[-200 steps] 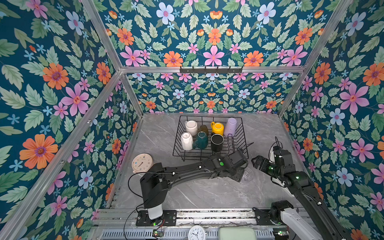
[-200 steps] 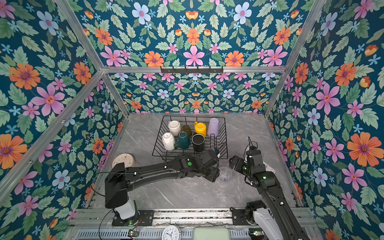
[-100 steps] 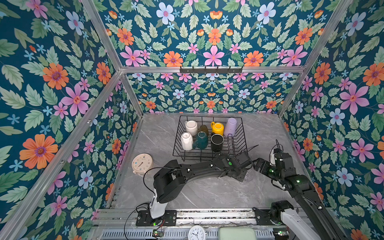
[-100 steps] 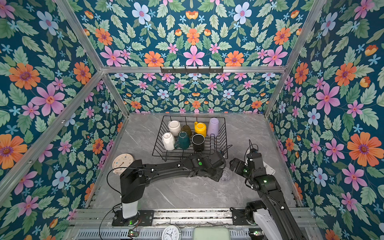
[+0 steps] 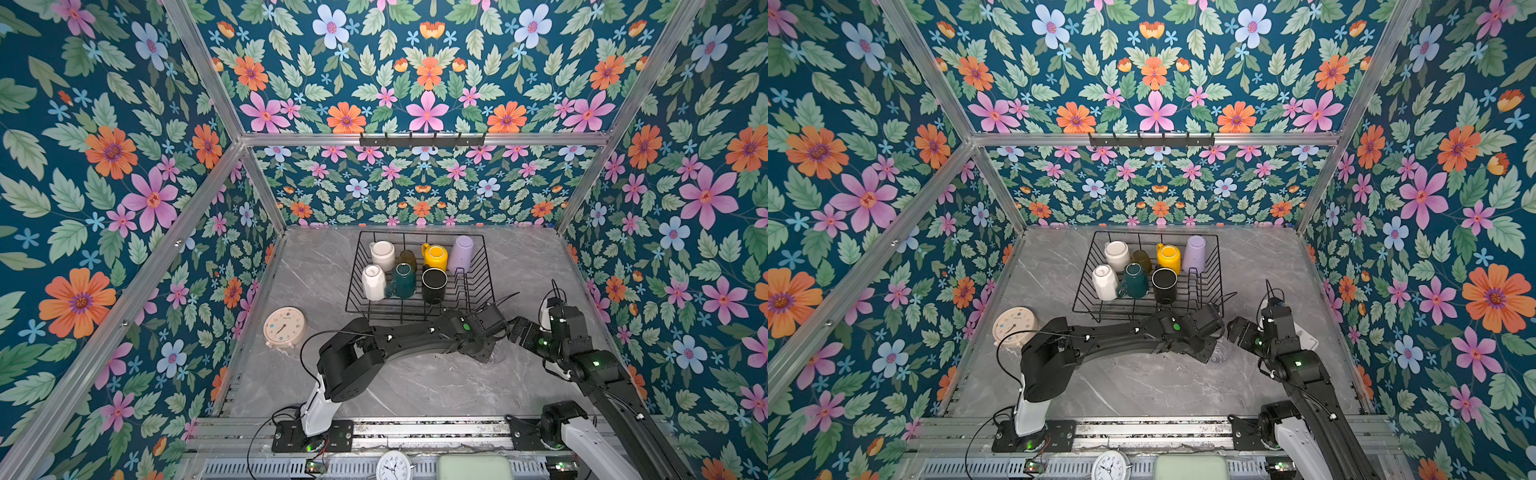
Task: Load the cups into the dish rack
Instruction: 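Close the left gripper inside the clear cup's rim and lift it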
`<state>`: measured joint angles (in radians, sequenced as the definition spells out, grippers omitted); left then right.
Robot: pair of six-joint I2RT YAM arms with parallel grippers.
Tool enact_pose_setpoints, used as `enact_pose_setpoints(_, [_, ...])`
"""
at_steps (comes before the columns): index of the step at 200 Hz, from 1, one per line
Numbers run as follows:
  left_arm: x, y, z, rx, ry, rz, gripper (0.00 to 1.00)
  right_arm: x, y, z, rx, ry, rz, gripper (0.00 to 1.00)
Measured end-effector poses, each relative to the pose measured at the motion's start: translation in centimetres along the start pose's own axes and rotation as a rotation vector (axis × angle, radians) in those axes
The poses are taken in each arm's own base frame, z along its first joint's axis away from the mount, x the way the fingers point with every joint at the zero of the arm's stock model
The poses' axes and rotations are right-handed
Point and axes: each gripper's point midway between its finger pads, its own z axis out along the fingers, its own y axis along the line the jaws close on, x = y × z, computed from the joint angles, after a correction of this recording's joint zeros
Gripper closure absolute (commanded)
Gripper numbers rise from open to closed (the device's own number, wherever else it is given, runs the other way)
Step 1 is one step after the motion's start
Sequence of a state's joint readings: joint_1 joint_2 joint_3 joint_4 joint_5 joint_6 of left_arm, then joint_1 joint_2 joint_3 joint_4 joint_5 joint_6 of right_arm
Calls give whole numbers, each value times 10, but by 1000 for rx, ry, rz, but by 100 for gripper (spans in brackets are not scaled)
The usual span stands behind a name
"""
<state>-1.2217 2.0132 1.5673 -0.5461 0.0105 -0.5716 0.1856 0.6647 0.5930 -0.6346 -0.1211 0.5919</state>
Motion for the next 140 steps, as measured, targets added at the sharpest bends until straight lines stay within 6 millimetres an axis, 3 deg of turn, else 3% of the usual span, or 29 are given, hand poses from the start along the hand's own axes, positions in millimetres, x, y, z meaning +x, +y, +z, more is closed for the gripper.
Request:
enact_pose_setpoints(59, [6, 7, 4, -4, 16, -8, 100, 1, 0, 1, -1, 4, 0, 2])
enact_pose_setpoints(115, [12, 14, -1, 3, 7, -19, 100, 1, 1, 0, -8, 2, 0, 2])
enact_pose_setpoints(140, [19, 22, -14, 8, -1, -26, 100, 1, 3, -2, -19, 1, -1, 2])
